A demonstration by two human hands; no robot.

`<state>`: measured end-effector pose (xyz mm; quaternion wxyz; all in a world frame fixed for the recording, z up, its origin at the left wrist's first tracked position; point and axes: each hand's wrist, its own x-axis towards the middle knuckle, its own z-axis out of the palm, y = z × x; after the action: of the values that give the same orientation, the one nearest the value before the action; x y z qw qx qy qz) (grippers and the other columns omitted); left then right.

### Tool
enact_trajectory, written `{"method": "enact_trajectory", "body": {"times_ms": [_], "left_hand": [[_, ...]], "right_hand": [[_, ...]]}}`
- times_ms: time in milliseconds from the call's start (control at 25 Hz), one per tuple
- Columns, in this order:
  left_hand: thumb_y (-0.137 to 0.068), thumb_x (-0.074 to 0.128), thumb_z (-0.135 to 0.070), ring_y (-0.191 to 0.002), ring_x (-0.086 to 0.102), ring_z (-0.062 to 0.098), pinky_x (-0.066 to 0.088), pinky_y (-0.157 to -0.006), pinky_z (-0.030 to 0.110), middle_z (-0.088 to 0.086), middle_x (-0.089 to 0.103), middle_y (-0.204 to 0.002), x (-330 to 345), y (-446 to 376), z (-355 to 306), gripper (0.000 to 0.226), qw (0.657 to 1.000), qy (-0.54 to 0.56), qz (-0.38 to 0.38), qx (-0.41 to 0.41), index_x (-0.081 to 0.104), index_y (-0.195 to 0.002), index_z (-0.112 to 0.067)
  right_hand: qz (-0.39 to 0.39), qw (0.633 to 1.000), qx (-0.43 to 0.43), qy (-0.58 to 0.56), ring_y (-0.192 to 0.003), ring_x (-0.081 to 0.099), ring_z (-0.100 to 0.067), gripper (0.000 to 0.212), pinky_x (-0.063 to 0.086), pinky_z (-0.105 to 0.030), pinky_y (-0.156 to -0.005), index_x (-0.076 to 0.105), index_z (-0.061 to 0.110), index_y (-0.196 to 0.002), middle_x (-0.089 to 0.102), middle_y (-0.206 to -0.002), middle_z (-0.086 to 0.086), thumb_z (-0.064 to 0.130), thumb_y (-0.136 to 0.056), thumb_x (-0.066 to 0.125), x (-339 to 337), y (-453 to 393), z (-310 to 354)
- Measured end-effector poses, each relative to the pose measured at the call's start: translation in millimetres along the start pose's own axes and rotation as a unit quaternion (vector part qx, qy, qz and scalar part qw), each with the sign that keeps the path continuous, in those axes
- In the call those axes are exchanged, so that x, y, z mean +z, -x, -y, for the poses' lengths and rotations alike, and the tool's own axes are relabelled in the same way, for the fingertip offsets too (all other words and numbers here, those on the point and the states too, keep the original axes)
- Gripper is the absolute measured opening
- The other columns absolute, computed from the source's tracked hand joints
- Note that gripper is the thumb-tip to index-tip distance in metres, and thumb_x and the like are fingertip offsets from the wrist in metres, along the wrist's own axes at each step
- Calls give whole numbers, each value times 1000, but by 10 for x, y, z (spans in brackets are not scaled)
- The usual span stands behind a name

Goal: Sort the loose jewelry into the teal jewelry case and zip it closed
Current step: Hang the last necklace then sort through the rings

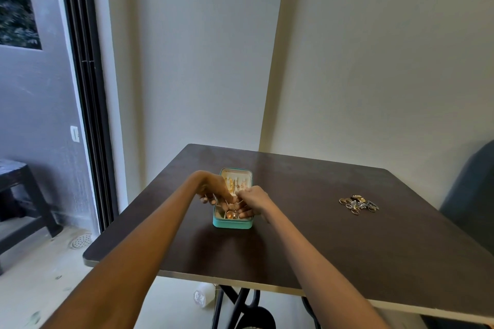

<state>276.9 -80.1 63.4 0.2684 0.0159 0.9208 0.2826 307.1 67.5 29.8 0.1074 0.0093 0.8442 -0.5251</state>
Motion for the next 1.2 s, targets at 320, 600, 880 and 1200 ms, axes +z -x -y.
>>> {"method": "enact_trajectory", "body": {"times_ms": [320,600,880,1200], "left_hand": [[-86,66,-31,-49,40,5,33,-40,14,-1,59,-73,37,-82,6,18,998,-58,-27,16,58,-86,-14],[-84,69,-25,-54,44,5,32,-40,12,-2,60,-77,76,-180,108,12,995,-38,-45,83,68,-90,-14],[-84,68,-25,-52,41,6,32,-42,14,0,57,-76,73,-255,98,12,994,-83,-35,66,60,-80,-18],[-88,64,-25,-52,41,6,32,-40,13,-1,56,-73,30,-229,31,13,994,-76,-32,70,57,-82,-16]], "right_hand": [[-12,1000,-11,-9,-44,57,-13,23,55,-23,-49,59,7,-81,65,-65,-8,18,-97,46,-26,24,-11],[-29,999,-26,17,-36,51,-11,21,45,-20,-41,60,6,-82,65,-62,-10,15,-94,44,-21,7,-68],[-15,996,-63,66,-41,54,-9,26,47,-18,-44,61,11,-78,67,-63,-6,18,-96,43,-19,-10,-84],[-57,992,-81,78,-46,58,-11,26,56,-28,-53,64,10,-80,65,-66,-4,21,-95,46,-15,-73,-122]]}}
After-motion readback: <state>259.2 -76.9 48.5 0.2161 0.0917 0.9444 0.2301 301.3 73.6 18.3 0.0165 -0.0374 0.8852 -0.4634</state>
